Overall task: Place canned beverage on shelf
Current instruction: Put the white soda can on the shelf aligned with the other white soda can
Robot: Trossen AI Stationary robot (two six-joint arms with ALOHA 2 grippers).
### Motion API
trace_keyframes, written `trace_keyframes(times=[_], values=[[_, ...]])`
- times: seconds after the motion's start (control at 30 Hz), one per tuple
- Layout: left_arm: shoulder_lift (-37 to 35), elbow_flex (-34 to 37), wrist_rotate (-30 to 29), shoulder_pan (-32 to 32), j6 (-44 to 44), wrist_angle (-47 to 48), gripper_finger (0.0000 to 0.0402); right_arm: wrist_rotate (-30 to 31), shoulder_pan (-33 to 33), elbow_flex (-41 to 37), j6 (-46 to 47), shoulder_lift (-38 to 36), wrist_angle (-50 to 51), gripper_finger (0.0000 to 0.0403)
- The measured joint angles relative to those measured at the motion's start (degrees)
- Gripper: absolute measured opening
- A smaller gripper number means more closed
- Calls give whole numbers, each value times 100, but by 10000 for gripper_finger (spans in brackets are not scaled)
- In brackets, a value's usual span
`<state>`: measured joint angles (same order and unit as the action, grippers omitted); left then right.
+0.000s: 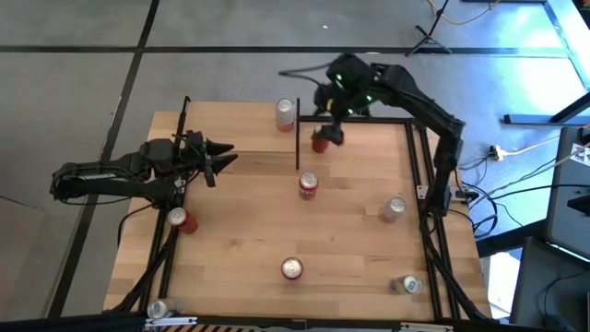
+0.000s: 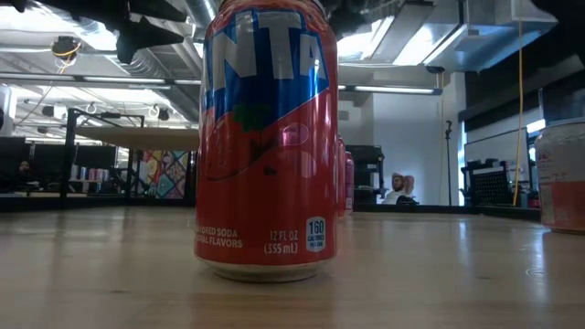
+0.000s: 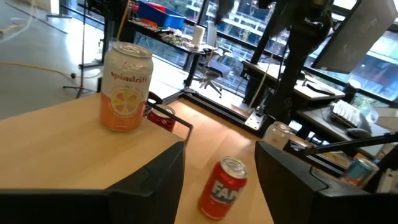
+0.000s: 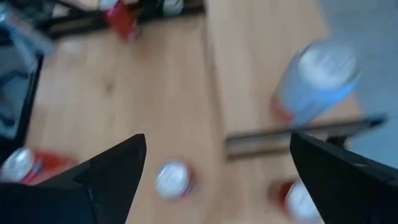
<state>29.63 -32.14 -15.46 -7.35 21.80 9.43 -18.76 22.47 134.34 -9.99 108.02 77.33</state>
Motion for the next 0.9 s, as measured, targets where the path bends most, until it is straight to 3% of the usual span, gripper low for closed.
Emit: trace_keyframes(times=[0.2, 0.33, 0.63, 0.9], values=[[91, 0, 102, 2, 33, -11, 188, 525, -547, -83, 265, -433, 864, 387], [306, 0, 318, 6, 186, -52, 188, 805, -828, -605, 421, -934, 991, 387], [975, 4, 297, 261, 271, -390, 188, 1175, -1370, -3089, 1523, -2793, 949, 387], [1134, 4, 256, 295, 480, -393, 188, 1334, -1977, -5022, 3652, -4159, 948, 387]])
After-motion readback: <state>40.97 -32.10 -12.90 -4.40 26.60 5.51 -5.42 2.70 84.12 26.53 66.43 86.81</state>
